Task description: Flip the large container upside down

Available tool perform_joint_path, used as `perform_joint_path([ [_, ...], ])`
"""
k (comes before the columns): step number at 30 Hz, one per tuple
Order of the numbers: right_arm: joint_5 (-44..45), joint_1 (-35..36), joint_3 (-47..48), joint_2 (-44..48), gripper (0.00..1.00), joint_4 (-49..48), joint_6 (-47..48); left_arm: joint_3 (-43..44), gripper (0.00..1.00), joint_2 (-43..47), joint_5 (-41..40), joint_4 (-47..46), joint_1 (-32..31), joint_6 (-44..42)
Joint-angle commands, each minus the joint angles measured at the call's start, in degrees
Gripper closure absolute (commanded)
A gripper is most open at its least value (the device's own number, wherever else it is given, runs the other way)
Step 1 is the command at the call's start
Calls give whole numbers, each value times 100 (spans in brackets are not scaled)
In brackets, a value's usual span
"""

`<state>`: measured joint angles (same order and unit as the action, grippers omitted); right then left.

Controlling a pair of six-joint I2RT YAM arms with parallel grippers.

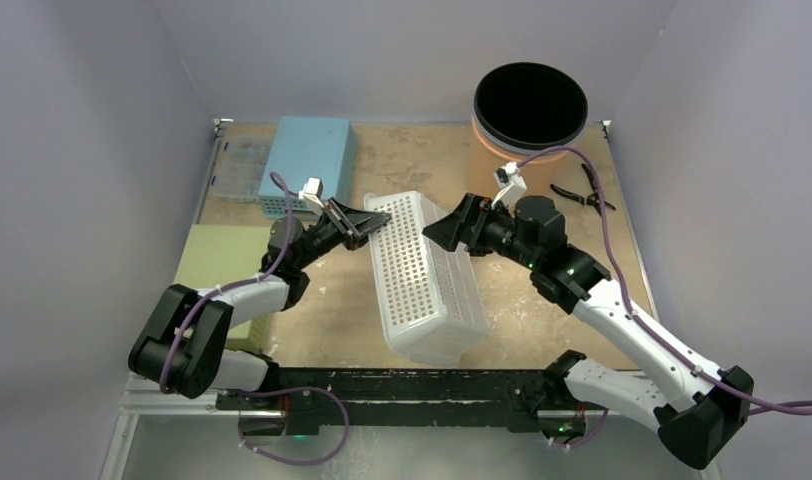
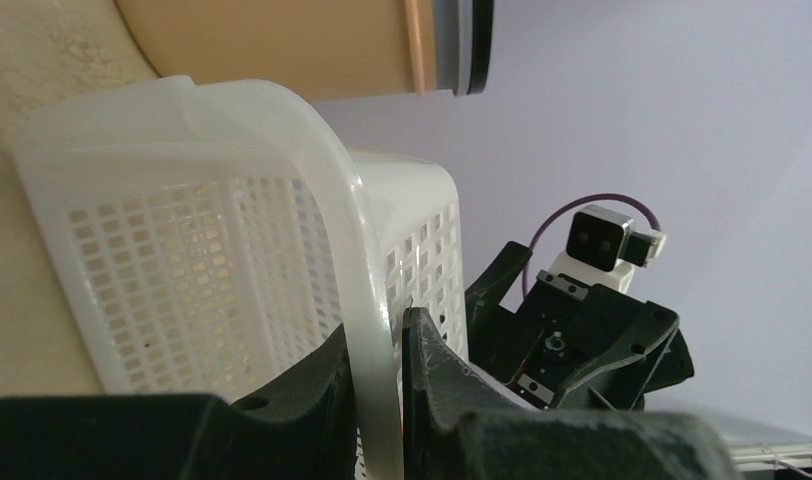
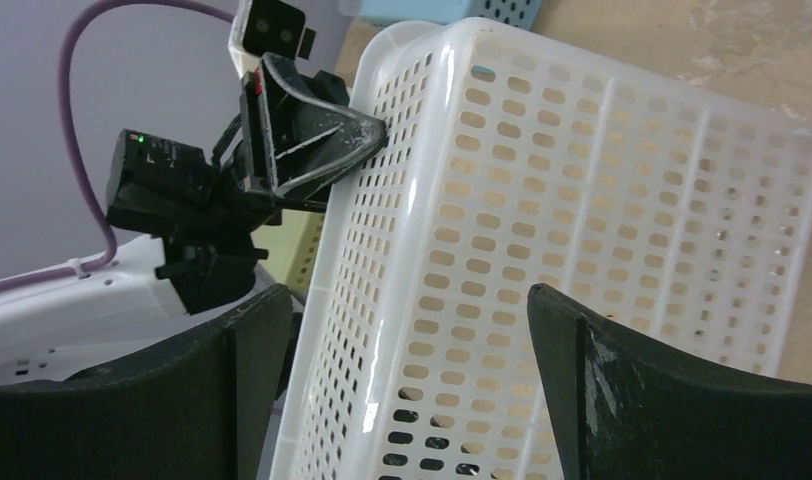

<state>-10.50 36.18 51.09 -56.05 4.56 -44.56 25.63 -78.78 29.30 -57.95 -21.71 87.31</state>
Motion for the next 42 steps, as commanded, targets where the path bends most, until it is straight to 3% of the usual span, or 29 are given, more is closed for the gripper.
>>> perform_joint_path([
  [1, 799, -23, 258, 150, 9, 573, 249, 239, 100, 189, 221, 1377, 27, -1753],
  [6, 1189, -24, 152, 221, 5, 869, 294, 461, 100, 190, 138, 2477, 35, -2477],
  [15, 1605, -24, -399, 253, 2, 933, -189, 596, 87, 188, -179, 3645, 43, -3097],
  [30, 1436, -28, -730, 78, 1, 572, -437, 627, 66, 153, -466, 4169, 62, -3185],
  [38, 1335, -24, -852, 0, 1, 472, -454, 648, 64, 58, -545, 4254, 82, -3166],
  [42, 1685, -26, -740, -54, 1, 682, -260, 632, 64, -45, -583, 4291, 93, -3158],
])
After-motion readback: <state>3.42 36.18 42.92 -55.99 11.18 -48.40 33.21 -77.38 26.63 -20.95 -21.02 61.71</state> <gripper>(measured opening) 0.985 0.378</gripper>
